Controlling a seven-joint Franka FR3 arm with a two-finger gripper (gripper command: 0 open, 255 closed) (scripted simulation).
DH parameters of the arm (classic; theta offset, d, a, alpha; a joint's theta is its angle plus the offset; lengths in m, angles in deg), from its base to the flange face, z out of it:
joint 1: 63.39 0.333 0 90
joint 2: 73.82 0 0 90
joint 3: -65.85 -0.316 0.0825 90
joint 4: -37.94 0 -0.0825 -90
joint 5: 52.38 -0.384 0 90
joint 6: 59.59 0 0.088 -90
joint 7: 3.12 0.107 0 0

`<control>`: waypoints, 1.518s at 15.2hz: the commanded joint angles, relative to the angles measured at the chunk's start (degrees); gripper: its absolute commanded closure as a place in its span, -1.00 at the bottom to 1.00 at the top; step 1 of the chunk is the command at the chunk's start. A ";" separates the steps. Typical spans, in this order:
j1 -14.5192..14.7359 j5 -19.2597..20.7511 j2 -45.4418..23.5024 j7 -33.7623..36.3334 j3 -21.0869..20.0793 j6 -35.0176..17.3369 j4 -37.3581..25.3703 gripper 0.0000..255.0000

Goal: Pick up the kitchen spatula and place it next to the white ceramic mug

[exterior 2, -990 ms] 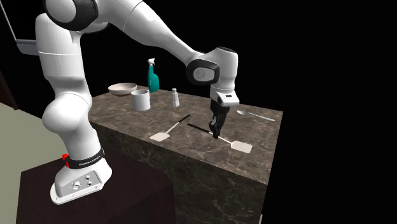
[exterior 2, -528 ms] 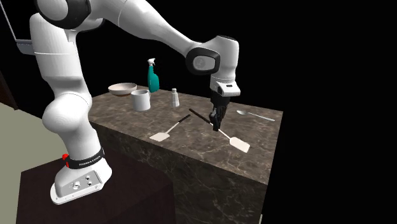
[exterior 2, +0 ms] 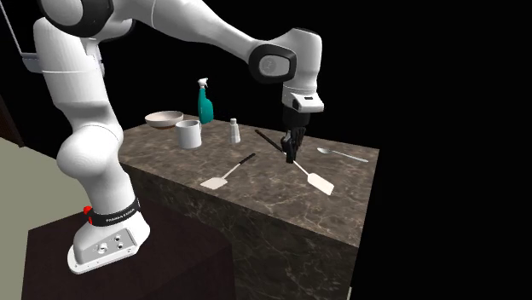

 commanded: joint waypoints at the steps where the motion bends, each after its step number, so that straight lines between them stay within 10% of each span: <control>1: -0.03 0.17 0.48 0.08 0.04 1.63 -1.14 1.00; 15: 0.05 0.87 2.60 0.85 -0.04 11.91 -9.40 1.00; 23: 3.59 2.65 16.58 10.47 -5.29 10.16 5.80 1.00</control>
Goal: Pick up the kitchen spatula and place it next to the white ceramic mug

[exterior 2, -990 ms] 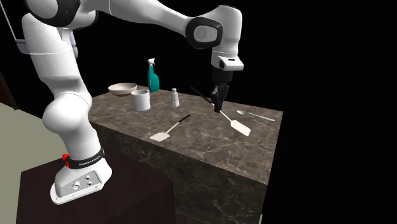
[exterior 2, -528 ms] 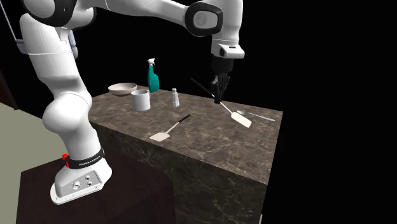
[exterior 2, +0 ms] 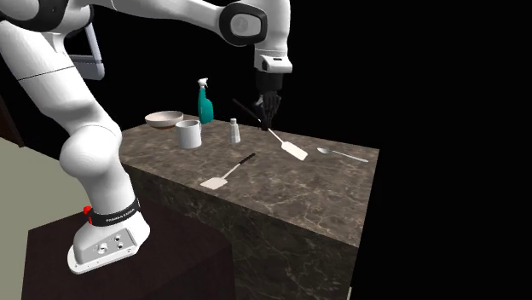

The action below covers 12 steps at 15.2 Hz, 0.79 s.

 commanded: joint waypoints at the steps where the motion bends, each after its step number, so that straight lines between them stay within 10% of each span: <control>1: 0.78 0.06 3.38 2.48 -1.51 -0.28 3.58 1.00; 12: 5.79 -3.67 18.32 15.79 -11.34 0.89 16.84 1.00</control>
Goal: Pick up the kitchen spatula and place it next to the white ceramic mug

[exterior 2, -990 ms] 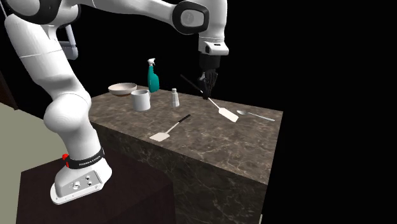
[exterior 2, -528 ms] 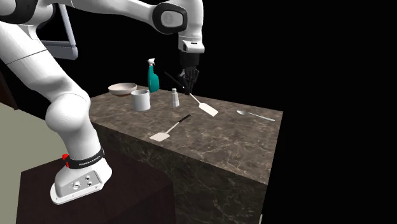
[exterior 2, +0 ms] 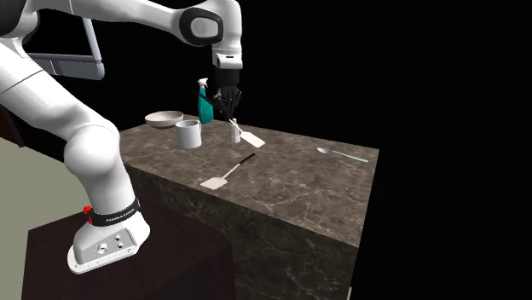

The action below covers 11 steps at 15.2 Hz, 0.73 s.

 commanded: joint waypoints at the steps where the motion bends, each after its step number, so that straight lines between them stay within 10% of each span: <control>1: 1.10 -1.17 2.58 2.59 -1.98 0.25 2.20 1.00; 11: 7.58 -8.85 10.28 15.66 -12.77 2.01 6.81 1.00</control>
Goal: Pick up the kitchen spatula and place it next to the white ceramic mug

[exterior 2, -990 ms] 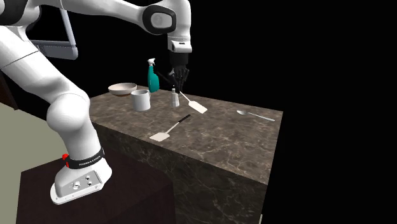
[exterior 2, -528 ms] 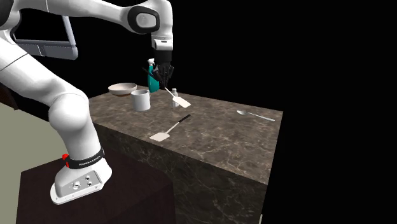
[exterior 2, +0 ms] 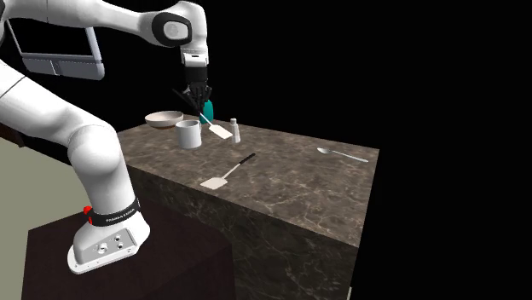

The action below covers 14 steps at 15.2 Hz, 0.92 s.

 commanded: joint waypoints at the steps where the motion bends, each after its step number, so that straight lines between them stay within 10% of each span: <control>1: 1.45 -1.80 1.10 2.93 -2.38 0.41 0.31 1.00; 14: 8.38 -11.56 -0.67 21.35 -18.57 -0.41 -4.48 1.00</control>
